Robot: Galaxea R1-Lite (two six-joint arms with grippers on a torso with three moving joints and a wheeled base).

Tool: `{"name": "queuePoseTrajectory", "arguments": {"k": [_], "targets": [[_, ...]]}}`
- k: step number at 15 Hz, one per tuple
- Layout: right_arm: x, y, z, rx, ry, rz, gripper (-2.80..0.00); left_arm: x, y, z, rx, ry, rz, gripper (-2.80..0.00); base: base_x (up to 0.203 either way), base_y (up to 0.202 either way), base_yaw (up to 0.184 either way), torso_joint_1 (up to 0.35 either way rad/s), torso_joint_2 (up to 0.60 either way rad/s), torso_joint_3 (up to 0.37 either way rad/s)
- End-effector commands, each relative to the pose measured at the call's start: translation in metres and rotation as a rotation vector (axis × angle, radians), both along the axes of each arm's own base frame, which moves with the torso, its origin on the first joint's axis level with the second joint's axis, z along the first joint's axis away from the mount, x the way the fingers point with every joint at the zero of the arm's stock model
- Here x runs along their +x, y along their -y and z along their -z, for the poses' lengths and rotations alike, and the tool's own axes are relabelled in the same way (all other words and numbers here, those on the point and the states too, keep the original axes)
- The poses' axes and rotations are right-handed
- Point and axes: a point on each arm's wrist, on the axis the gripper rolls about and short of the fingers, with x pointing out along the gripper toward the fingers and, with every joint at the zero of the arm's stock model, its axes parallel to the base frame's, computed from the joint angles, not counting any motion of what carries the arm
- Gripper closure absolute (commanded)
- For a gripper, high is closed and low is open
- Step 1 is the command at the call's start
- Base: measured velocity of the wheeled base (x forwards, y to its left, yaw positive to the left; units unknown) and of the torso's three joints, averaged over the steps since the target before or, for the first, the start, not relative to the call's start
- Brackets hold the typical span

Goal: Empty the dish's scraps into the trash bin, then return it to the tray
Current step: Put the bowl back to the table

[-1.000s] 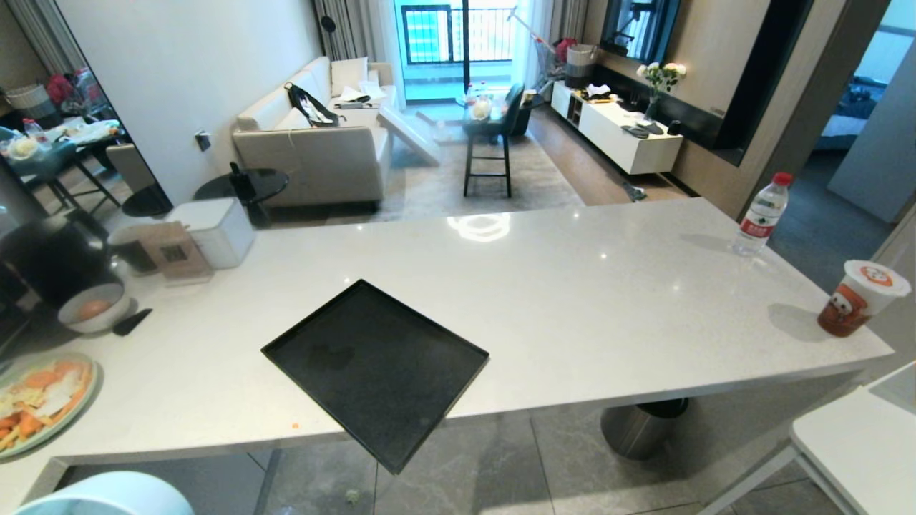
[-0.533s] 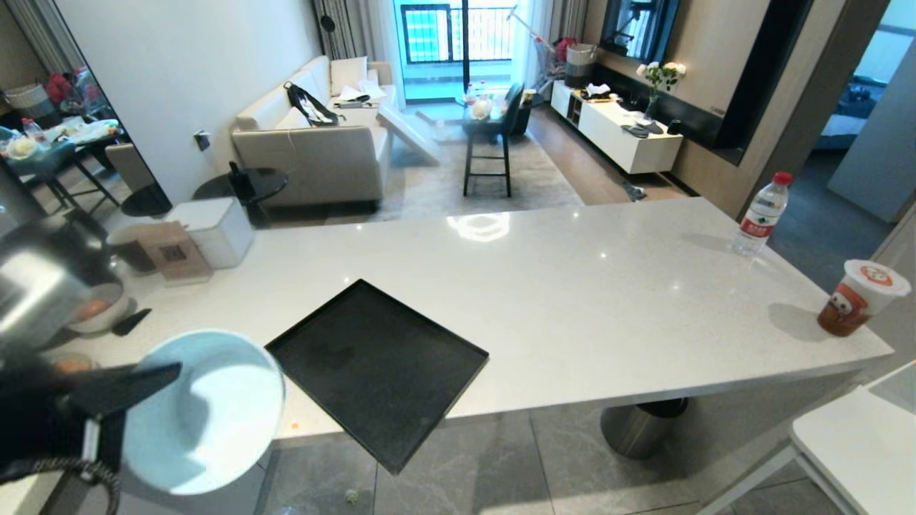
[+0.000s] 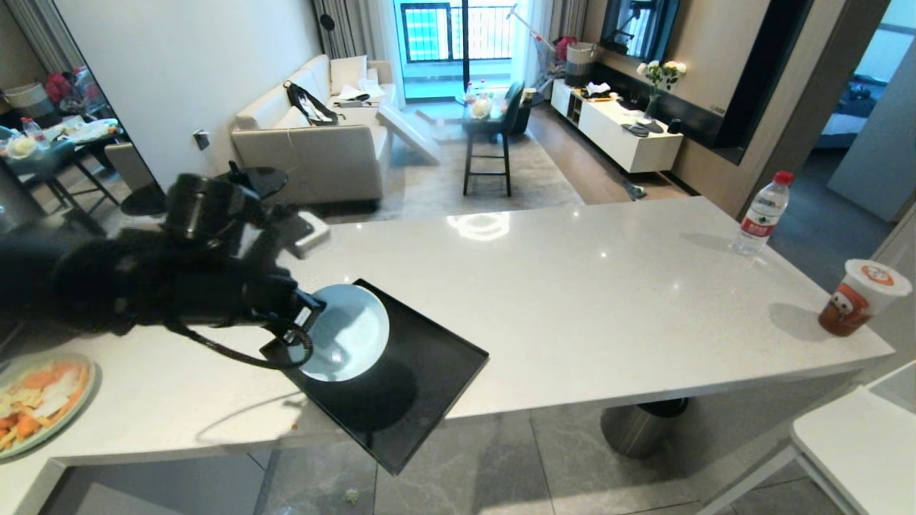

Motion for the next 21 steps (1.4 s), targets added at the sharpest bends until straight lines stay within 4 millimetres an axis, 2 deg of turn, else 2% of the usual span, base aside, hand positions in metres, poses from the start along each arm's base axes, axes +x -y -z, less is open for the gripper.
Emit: {"name": "queuePoseTrajectory", "arguments": {"k": [1,5,9,15,19,21], "targets": [[0.000,0.000,0.000,0.001,0.001,0.000,0.00,0.042,0.015,0.056,0.071,-0.128,0.051,0.00,0.000,0.000,0.000,0.000,0.00,0.000],[0.000,0.000,0.000,0.001,0.001,0.000,0.00,0.069,0.029,0.097,0.151,-0.178,0.140,0.00,0.000,0.000,0.000,0.000,0.00,0.000],[0.000,0.000,0.000,0.001,0.001,0.000,0.00,0.081,0.043,0.113,0.174,-0.189,0.184,0.00,0.000,0.000,0.000,0.000,0.00,0.000],[0.000,0.000,0.000,0.001,0.001,0.000,0.00,0.106,0.052,0.115,0.177,-0.161,0.180,0.00,0.000,0.000,0.000,0.000,0.00,0.000],[0.000,0.000,0.000,0.001,0.001,0.000,0.00,0.117,0.051,0.095,0.233,-0.230,0.214,0.00,0.000,0.000,0.000,0.000,0.00,0.000],[0.000,0.000,0.000,0.001,0.001,0.000,0.00,0.120,0.050,0.094,0.264,-0.267,0.223,0.00,0.000,0.000,0.000,0.000,0.00,0.000]]}}
